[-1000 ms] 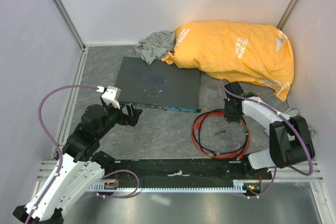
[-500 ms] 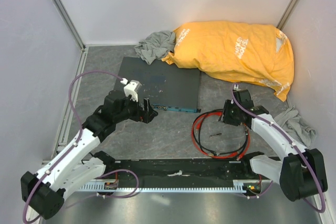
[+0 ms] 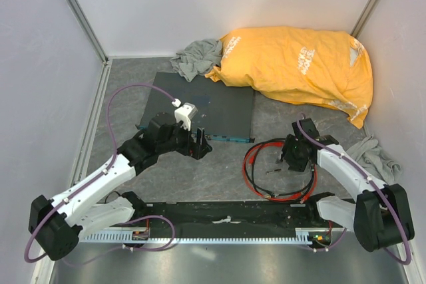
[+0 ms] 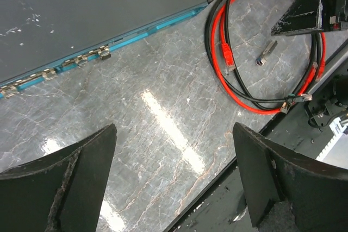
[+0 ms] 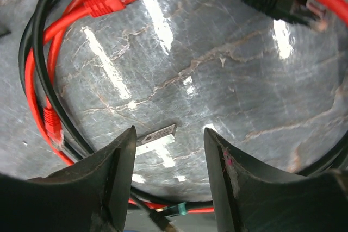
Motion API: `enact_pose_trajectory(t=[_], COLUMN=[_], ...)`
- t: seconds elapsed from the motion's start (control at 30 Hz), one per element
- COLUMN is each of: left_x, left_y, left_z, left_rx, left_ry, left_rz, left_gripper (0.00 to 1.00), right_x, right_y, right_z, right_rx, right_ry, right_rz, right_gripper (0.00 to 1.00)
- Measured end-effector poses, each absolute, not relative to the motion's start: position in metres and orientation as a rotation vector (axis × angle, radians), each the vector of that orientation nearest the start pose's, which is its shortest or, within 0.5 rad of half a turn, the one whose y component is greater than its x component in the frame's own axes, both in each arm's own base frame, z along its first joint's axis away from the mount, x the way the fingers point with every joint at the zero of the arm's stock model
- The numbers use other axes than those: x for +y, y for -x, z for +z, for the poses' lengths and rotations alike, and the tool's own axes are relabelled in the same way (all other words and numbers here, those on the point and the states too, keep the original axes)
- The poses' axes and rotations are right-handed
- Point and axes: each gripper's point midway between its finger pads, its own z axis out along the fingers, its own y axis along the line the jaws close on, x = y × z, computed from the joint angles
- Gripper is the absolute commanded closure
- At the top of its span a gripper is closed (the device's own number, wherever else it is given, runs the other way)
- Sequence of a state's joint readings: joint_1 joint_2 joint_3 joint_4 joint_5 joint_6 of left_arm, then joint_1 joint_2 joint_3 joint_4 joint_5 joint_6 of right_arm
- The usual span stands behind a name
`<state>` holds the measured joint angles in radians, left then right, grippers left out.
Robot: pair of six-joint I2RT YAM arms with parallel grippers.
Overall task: Insert the plug into the switch port
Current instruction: Pick up the plug from the center of the board.
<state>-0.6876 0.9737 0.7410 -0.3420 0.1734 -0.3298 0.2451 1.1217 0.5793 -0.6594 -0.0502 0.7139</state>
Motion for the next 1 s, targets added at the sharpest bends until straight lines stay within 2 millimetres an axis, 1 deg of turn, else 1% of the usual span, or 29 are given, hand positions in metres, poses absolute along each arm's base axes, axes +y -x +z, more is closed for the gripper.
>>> enact_pose_trajectory(t=[0.13, 0.27, 0.4, 0.53, 0.67, 0.73, 0.83, 0.87, 0.93, 1.0], left_x=[-0.223, -0.216, -0.21, -0.207, -0.205, -0.204, -0.204, -0.204, -0.204, -0.204], left_y=[-0.211, -0.211, -0.211, -0.211, -0.211, -0.21, -0.21, -0.21, -0.209, -0.21], left_z=[0.176, 0.193, 0.203, 0.203, 0.202, 0.202, 0.203, 0.203, 0.202, 0.201], left_rx=[2.142, 2.076, 2.035, 2.028, 2.026, 2.023, 2.019, 2.018, 2.021, 2.024], left_ry=[-0.478, -0.448, -0.424, -0.416, -0.408, -0.407, -0.405, -0.405, -0.407, -0.409], left_rz=[-0.738, -0.731, -0.72, -0.713, -0.703, -0.703, -0.704, -0.704, -0.703, -0.703], left_gripper=[0.08, 0.08, 0.09, 0.1, 0.11, 0.11, 0.12, 0.12, 0.12, 0.12], right_x=[0.089, 0.092, 0.094, 0.1, 0.104, 0.105, 0.105, 0.104, 0.103, 0.103], right_y=[-0.193, -0.193, -0.188, -0.18, -0.179, -0.18, -0.18, -0.18, -0.18, -0.181], right_z=[0.036, 0.039, 0.033, 0.024, 0.017, 0.015, 0.014, 0.013, 0.013, 0.014], right_rx=[2.746, 2.732, 2.745, 2.784, 2.808, 2.808, 2.798, 2.795, 2.787, 2.775], right_ry=[-0.775, -0.877, -0.956, -0.988, -1.01, -1.022, -1.039, -1.044, -1.059, -1.072], right_rz=[0.302, 0.279, 0.233, 0.177, 0.132, 0.117, 0.099, 0.094, 0.087, 0.091], right_gripper=[0.41, 0.42, 0.44, 0.47, 0.54, 0.56, 0.6, 0.65, 0.7, 0.8])
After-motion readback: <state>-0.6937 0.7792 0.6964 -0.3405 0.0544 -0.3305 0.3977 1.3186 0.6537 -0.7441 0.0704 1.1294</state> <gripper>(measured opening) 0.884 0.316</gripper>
